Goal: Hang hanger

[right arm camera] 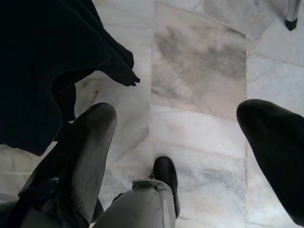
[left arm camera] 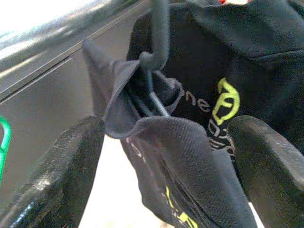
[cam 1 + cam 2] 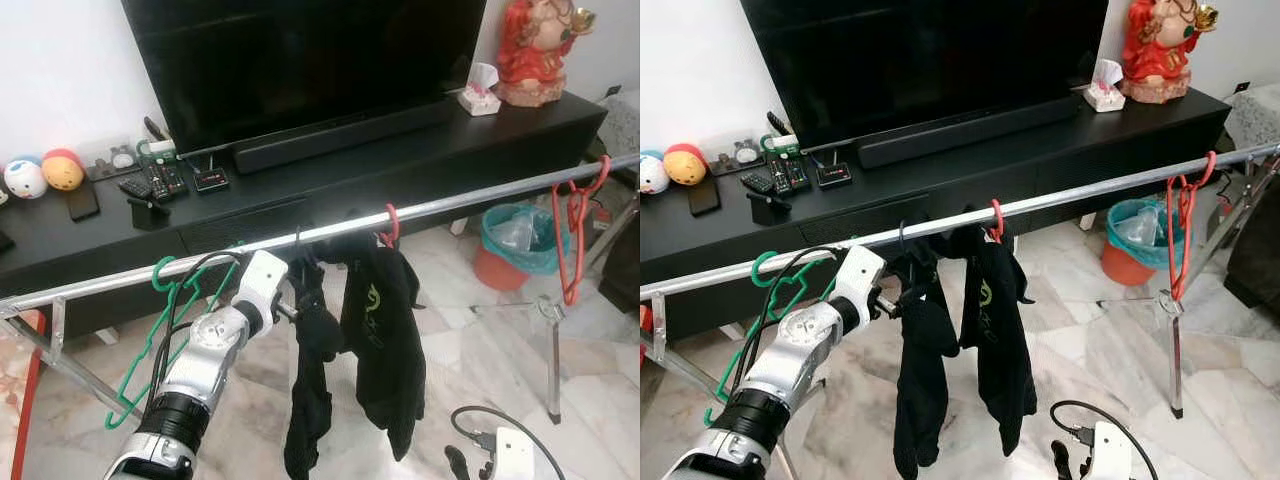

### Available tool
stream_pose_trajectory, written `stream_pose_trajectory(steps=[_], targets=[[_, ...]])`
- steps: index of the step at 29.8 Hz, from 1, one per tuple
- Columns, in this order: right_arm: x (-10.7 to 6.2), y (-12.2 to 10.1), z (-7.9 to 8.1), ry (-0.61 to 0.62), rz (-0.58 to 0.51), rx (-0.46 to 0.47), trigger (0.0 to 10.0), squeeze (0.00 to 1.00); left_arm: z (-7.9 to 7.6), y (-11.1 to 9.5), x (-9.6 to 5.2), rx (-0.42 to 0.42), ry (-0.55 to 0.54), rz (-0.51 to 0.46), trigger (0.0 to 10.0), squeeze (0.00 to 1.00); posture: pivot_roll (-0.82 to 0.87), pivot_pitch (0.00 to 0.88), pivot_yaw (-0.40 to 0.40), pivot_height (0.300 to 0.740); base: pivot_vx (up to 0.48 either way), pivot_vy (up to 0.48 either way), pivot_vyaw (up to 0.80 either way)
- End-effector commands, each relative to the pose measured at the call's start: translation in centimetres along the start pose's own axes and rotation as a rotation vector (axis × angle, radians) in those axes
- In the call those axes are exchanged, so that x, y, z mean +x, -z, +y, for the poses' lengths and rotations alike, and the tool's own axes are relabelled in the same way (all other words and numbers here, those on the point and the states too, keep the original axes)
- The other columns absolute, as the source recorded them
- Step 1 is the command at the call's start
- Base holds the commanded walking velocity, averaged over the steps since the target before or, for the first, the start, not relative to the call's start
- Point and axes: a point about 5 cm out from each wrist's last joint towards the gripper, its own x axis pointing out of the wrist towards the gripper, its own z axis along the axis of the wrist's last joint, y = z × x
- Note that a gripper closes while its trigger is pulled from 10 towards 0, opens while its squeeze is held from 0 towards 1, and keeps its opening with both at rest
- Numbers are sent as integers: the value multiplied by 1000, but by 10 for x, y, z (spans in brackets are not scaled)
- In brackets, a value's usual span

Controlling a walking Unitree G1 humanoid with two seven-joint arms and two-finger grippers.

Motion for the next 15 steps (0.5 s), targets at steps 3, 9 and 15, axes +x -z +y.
stream_pose_trajectory(steps=[3, 9, 15], targets=[[0, 2, 2, -1, 13, 8, 10000, 0, 3, -10, 4, 12, -37, -51, 10000, 0, -64, 0, 71, 740, 0, 0, 0], [0, 2, 2, 2, 12, 10, 10000, 0, -4, -27, 3, -59, 43, -182, 10000, 0, -64, 0, 71, 740, 0, 0, 0], [0, 1, 1, -1, 12, 8, 10000, 0, -9, -22, 3, -43, 93, -152, 10000, 0, -59, 0, 68, 740, 0, 0, 0]])
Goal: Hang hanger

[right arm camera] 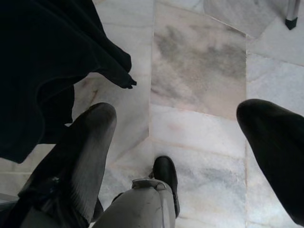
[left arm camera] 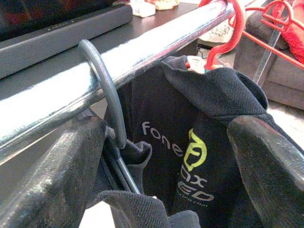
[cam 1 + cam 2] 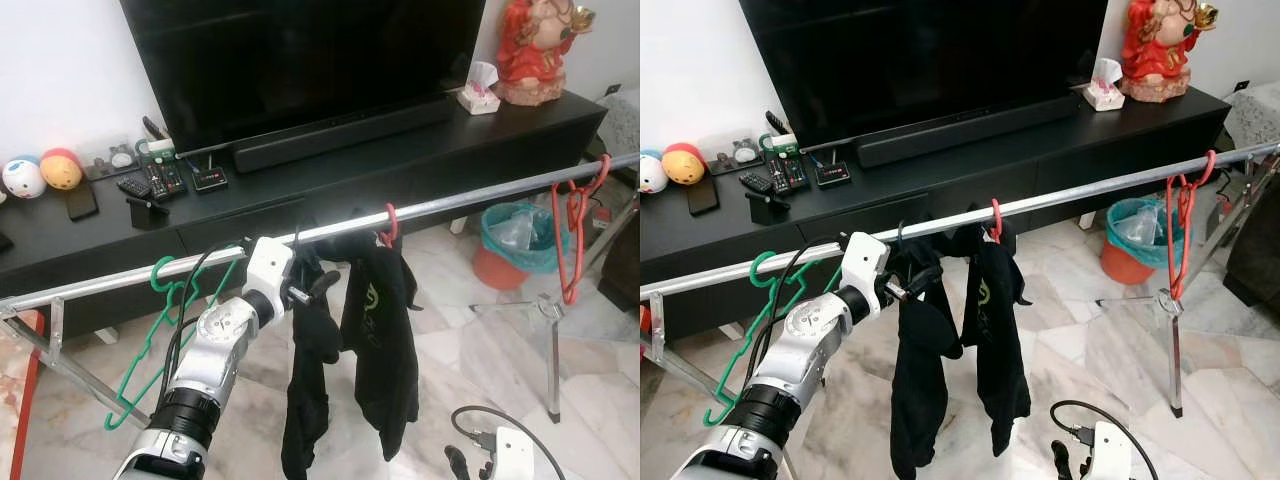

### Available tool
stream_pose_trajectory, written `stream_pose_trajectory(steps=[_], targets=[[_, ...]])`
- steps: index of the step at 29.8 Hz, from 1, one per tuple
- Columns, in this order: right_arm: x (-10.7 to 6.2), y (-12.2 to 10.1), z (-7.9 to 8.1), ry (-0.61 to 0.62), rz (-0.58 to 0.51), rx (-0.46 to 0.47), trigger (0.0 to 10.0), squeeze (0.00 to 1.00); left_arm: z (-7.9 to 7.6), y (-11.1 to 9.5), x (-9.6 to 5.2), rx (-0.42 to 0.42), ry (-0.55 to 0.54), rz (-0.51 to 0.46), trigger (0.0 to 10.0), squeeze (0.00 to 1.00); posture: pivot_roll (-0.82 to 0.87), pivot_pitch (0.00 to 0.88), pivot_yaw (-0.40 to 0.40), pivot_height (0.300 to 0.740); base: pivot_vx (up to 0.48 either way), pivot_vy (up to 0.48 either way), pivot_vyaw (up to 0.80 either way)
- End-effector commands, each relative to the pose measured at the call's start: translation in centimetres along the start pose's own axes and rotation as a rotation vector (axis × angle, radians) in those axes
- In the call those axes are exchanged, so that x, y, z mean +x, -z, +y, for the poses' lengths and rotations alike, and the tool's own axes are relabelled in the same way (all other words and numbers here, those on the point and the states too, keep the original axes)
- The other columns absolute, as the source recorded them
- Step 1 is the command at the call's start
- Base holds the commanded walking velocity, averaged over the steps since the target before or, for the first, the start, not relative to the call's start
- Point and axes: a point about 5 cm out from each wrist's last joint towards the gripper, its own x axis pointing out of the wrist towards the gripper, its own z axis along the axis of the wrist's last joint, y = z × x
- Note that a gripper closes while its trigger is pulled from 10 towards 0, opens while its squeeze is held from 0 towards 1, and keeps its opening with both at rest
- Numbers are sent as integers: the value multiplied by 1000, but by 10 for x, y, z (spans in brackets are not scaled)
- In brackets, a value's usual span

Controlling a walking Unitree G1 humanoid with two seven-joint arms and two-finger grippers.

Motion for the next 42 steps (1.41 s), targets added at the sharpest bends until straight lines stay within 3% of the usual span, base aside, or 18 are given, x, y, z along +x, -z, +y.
stream_pose_trajectory(steps=[1, 9, 21, 42], targets=[[0, 1, 1, -1, 12, 8, 10000, 0, -2, 4, -2, 21, 29, 34, 10000, 0, -59, 0, 68, 740, 0, 0, 0], [0, 2, 1, -2, 13, 7, 10000, 0, -5, 16, 0, 46, 38, 111, 10000, 0, -61, 0, 67, 740, 0, 0, 0], [0, 2, 2, -2, 13, 13, 10000, 0, 4, 20, 13, 100, -91, 181, 10000, 0, -62, 0, 72, 740, 0, 0, 0], [0, 3, 2, 5, 13, 23, 10000, 0, -1, 22, 24, 125, -112, 210, 10000, 0, -59, 0, 72, 740, 0, 0, 0]])
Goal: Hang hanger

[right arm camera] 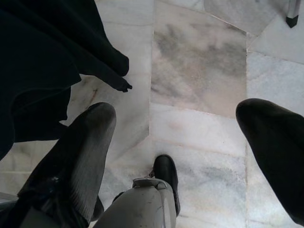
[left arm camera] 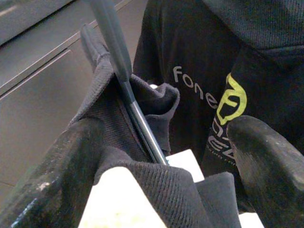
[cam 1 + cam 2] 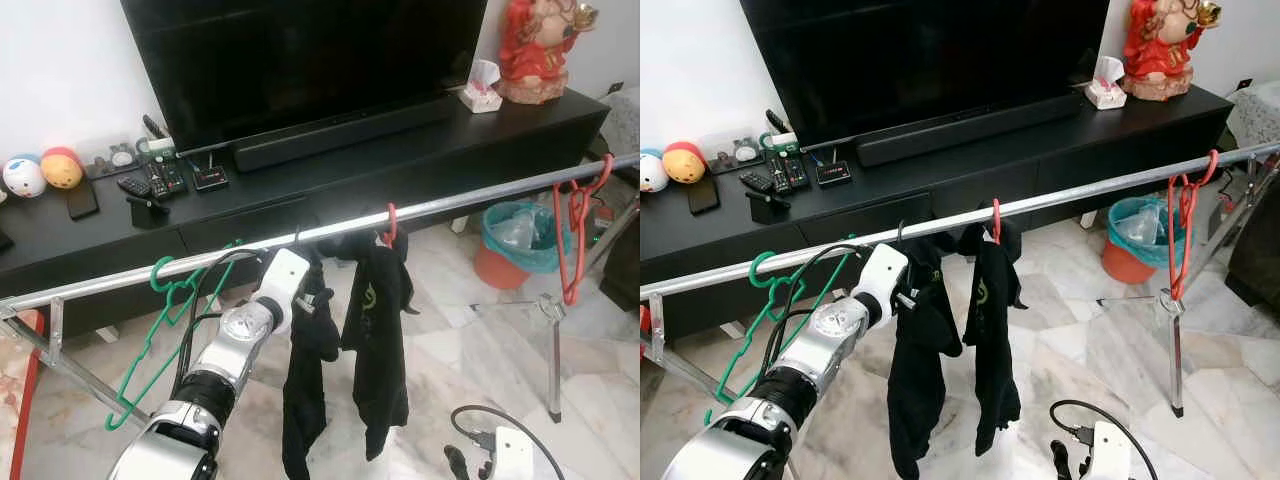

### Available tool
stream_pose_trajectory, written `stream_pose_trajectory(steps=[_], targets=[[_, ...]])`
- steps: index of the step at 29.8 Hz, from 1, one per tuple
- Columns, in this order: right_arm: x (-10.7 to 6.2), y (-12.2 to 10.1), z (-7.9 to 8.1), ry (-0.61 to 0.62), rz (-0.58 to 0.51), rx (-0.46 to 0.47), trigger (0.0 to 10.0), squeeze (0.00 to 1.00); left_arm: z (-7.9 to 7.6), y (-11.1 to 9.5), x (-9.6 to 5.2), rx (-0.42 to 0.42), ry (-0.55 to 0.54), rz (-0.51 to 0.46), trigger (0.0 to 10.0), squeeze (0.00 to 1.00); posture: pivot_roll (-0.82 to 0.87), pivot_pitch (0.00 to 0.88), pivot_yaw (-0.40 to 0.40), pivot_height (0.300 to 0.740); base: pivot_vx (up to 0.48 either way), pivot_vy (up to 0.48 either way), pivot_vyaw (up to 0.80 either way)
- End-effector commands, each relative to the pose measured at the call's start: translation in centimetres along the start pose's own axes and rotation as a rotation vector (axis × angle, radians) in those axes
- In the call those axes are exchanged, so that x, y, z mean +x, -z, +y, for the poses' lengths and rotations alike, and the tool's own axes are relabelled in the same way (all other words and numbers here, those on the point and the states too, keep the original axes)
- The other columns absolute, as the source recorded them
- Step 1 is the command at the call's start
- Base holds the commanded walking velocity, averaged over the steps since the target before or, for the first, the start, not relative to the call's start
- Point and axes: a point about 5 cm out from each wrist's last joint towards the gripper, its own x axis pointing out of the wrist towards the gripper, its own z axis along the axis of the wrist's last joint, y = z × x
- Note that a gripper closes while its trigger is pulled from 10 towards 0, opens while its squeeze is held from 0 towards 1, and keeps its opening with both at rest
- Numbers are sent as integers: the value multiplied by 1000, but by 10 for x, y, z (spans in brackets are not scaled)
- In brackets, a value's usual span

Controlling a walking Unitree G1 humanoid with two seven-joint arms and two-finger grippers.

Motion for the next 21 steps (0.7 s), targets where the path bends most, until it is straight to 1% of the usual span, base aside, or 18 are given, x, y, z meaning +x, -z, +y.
stream_pose_trajectory(steps=[1, 9, 11, 12, 13, 14, 15, 16, 18, 19, 20, 21], targets=[[0, 2, 2, 4, 11, 19, 10000, 0, 1, -8, 4, 33, -5, -13, 10000, 0, -60, 0, 73, 740, 0, 0, 0], [0, 3, 2, 6, 10, 23, 10000, 0, 0, -9, 9, 43, -27, 11, 10000, 0, -62, 0, 75, 740, 0, 0, 0], [0, 3, 2, 6, 10, 24, 10000, 0, 1, -8, 10, 69, -30, 25, 10000, 0, -65, 0, 76, 740, 0, 0, 0], [0, 3, 2, 6, 10, 24, 10000, 0, 1, -8, 10, 69, -30, 25, 10000, 0, -65, 0, 76, 740, 0, 0, 0], [0, 3, 2, 6, 10, 24, 10000, 0, 0, -6, 10, 85, -28, 43, 10000, 0, -65, 0, 76, 740, 0, 0, 0], [0, 3, 2, 5, 11, 24, 10000, 0, 0, -3, 10, 97, -22, 60, 9451, 0, -65, 0, 76, 740, 0, 0, 0], [0, 3, 2, 5, 11, 25, 10000, 0, 0, -2, 10, 101, -19, 67, 9451, 0, -65, 0, 76, 740, 0, 0, 0], [0, 3, 2, 5, 11, 24, 10000, 0, 0, -1, 10, 110, -17, 72, 9216, 0, -65, 0, 76, 740, 0, 0, 0], [0, 3, 2, 5, 11, 24, 10000, 0, 0, 3, 9, 119, -15, 88, 9137, 0, -65, 0, 75, 740, 0, 0, 0], [0, 3, 2, 5, 11, 24, 10000, 0, 1, 5, 8, 121, -18, 92, 8941, 0, -65, 0, 75, 740, 0, 0, 0], [0, 3, 2, 5, 10, 24, 10000, 0, 1, 6, 8, 120, -21, 94, 8118, 0, -65, 0, 75, 740, 0, 0, 0], [0, 3, 2, 5, 10, 24, 10000, 0, 1, 6, 8, 120, -21, 94, 8118, 0, -65, 0, 75, 740, 0, 0, 0]])
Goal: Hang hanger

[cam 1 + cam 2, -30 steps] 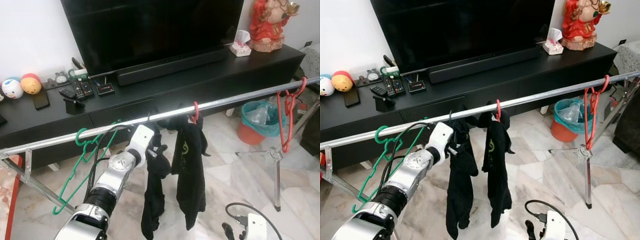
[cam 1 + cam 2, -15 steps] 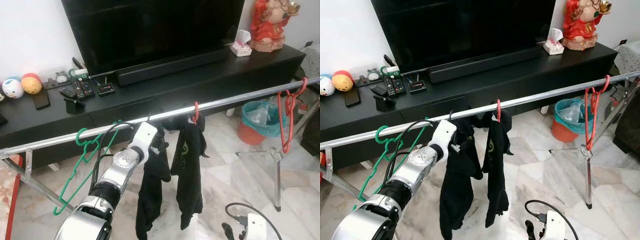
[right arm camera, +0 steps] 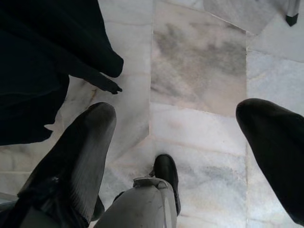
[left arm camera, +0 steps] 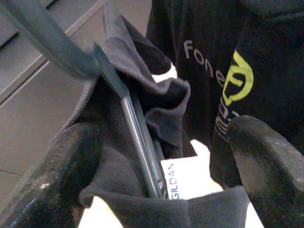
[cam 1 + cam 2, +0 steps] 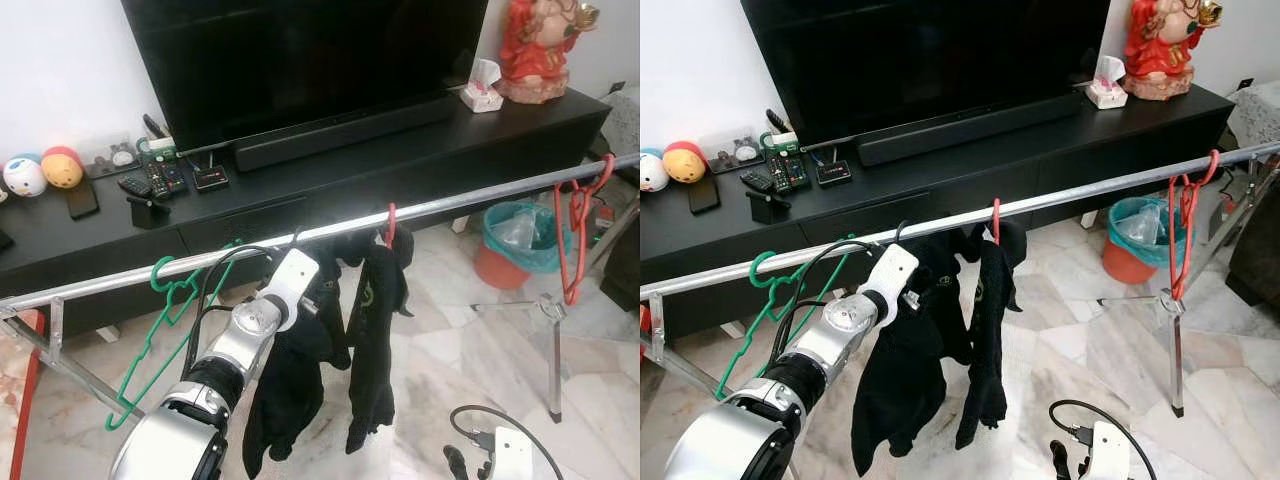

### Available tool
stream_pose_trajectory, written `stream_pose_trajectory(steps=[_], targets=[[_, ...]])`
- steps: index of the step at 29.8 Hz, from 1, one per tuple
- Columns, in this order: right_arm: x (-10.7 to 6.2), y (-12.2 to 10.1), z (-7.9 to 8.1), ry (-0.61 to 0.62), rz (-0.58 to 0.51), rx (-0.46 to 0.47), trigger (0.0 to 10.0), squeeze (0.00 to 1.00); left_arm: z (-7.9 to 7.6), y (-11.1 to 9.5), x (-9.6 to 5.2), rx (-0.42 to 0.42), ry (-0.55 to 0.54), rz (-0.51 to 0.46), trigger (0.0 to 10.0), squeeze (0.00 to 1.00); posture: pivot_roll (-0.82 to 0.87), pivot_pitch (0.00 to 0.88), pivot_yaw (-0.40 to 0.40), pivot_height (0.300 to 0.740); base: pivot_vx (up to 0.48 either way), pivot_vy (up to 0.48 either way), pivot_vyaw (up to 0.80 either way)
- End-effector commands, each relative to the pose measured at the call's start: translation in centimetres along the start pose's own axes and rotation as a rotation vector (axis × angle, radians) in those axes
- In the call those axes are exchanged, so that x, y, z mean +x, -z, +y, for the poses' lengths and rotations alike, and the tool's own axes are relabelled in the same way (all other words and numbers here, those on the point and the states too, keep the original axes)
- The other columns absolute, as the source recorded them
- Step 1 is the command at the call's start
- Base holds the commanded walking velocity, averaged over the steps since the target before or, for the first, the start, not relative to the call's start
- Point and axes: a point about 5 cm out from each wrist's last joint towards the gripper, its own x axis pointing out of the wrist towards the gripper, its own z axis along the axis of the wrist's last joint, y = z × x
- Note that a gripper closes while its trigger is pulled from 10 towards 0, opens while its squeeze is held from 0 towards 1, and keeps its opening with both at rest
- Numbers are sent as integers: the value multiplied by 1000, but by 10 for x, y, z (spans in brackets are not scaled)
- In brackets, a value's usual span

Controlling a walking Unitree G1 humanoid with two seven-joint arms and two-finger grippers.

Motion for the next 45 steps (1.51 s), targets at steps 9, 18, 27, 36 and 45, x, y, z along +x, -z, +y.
stream_pose_trajectory(steps=[9, 18, 27, 36, 45], targets=[[0, 2, 1, 3, 9, 21, 10000, 0, 5, 3, 0, 14, -21, 16, 0, 0, -65, 0, 74, 740, 0, 0, 0], [0, 3, 1, 2, 9, 22, 10000, 0, 3, 4, 1, 17, -15, 21, 0, 0, -64, 0, 76, 740, 0, 0, 0], [0, 3, 2, 1, 9, 25, 10000, 0, 2, 4, 1, 21, -11, 25, 0, 0, -61, 0, 78, 740, 0, 0, 0], [0, 3, 2, 2, 8, 26, 10000, 0, 0, 5, 1, 29, 1, 30, 0, 0, -61, 0, 77, 740, 0, 0, 0], [0, 3, 2, 3, 7, 26, 10000, 0, -1, 5, 1, 31, 5, 33, 0, 0, -63, 0, 77, 740, 0, 0, 0]])
